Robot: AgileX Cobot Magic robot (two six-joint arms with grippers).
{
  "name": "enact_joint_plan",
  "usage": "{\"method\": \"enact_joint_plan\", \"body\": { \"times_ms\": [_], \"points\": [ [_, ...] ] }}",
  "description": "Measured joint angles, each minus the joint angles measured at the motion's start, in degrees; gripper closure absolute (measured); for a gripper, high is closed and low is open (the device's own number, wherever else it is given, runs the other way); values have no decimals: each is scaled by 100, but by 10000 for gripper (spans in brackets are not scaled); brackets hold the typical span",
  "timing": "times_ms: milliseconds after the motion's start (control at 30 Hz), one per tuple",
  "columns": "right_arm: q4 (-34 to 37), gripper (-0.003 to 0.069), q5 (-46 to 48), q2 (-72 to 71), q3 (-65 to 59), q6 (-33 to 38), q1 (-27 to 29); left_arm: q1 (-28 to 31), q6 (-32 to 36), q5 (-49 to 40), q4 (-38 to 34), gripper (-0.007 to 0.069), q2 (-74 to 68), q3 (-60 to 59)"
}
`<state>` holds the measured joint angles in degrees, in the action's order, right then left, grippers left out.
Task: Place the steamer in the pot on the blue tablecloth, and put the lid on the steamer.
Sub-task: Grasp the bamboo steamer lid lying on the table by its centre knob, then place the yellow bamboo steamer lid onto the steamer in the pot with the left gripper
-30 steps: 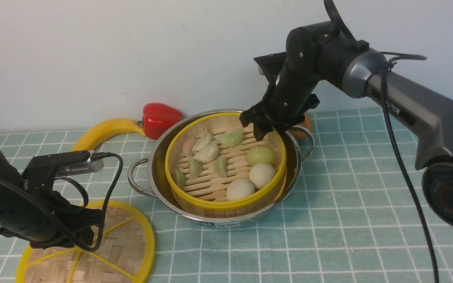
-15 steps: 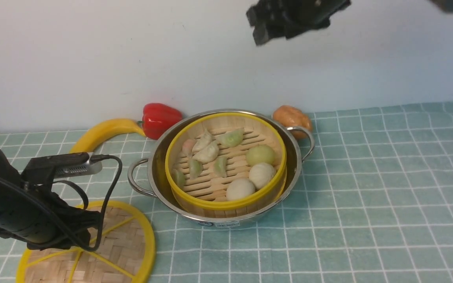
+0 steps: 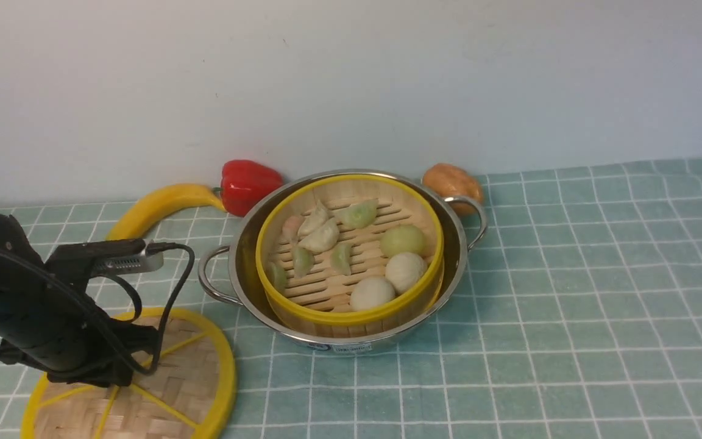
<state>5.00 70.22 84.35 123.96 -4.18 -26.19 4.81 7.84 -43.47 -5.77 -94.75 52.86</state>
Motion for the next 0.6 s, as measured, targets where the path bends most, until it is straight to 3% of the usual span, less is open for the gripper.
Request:
{"method": "enact_joint_plan", "body": {
  "times_ms": [100,233,367,533,600],
  "points": [
    [-500,212,-6,-786,-1218,-11,0,0,-562,-780,1009,507,266,571],
    [-922,212,7,-1558,-2613,-176,0,-14,-944,-1323,1552,507,508,1210],
    [-1132,225,13,-2566,-4655,-608,0,-492,-719,-1500,1489,507,541,2018],
    [-1054,326,-295,-3805,-7022,-1172,0,-1639,-578,-1419,1325,507,117,2831],
    [-989,358,-443,-4004,-7415,-1261,0,-1845,-578,-1374,1325,507,-13,3004]
  ]
}}
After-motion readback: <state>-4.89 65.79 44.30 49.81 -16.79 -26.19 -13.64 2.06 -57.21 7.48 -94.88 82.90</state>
